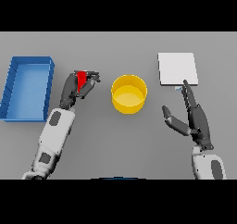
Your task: Pick up the red beaker and tilt it to pour out 1 green nut into yellow bowl. Pick up the yellow bowl and place it on the metallic measuring scale.
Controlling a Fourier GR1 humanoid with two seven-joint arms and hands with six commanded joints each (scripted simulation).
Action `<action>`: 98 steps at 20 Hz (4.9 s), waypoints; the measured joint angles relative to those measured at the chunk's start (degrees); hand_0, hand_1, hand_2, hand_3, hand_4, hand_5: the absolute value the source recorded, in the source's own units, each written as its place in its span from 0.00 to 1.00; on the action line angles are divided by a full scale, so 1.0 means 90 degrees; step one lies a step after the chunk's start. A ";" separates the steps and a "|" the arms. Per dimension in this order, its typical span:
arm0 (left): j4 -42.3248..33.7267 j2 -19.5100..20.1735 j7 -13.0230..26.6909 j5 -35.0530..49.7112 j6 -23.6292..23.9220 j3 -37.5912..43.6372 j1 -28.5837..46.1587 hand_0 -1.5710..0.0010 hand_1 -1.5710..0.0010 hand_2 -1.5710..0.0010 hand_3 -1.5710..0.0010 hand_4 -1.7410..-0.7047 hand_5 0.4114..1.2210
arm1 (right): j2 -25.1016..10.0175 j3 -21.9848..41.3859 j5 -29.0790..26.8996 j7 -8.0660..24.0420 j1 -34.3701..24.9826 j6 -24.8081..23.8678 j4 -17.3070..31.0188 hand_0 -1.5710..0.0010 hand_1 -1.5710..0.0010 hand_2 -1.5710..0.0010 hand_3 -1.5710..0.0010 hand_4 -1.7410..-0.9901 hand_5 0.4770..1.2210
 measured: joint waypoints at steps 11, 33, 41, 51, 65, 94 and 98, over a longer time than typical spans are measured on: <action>-0.1123 0.0367 0.0341 0.0739 -0.0783 -0.0022 -0.0138 0.01 0.01 0.01 0.01 0.02 0.89 | -0.0095 -0.0008 0.0189 -0.0106 -0.0112 -0.0093 0.0055 1.00 1.00 1.00 1.00 0.69 0.24; -0.0615 0.1770 0.1959 -0.2920 -0.1841 -0.3651 -0.2203 0.00 0.00 0.00 0.00 0.05 0.98 | -0.0088 0.0086 0.0278 0.0133 -0.0039 -0.0041 -0.0046 1.00 1.00 1.00 1.00 0.73 0.27; 0.0154 0.1761 0.1593 -0.4269 -0.2846 -0.4952 -0.3377 0.00 0.00 0.00 0.14 0.02 1.00 | 0.0114 -0.0002 0.0005 0.0295 -0.0017 -0.0044 0.0041 1.00 1.00 1.00 1.00 0.70 0.21; 0.0727 0.1679 0.0515 -0.5540 -0.3008 -0.6214 -0.4368 0.00 0.00 0.00 0.02 0.00 1.00 | 0.0124 0.0070 0.0367 0.0046 0.0074 -0.0289 0.0030 1.00 1.00 1.00 1.00 0.77 0.12; 0.1222 0.1409 -0.0079 -0.7094 -0.2628 -0.7648 -0.5255 0.00 0.00 0.00 0.00 0.01 1.00 | 0.0104 0.0000 0.0222 -0.0091 0.0081 -0.0233 -0.0010 1.00 1.00 1.00 1.00 0.81 0.13; 0.4363 0.3934 0.2576 -0.1070 -0.0712 -0.0846 -0.4802 0.00 0.00 0.00 0.00 0.00 1.00 | -0.0048 0.0148 0.0249 -0.0220 -0.0274 -0.0005 0.0224 1.00 1.00 1.00 1.00 0.82 0.24; 0.3348 0.3834 0.2627 -0.0431 -0.0359 -0.0620 -0.3431 0.00 0.00 0.00 0.00 0.00 1.00 | -0.0100 0.0097 0.0223 -0.0217 -0.0306 0.0012 0.0329 1.00 1.00 1.00 1.00 0.79 0.27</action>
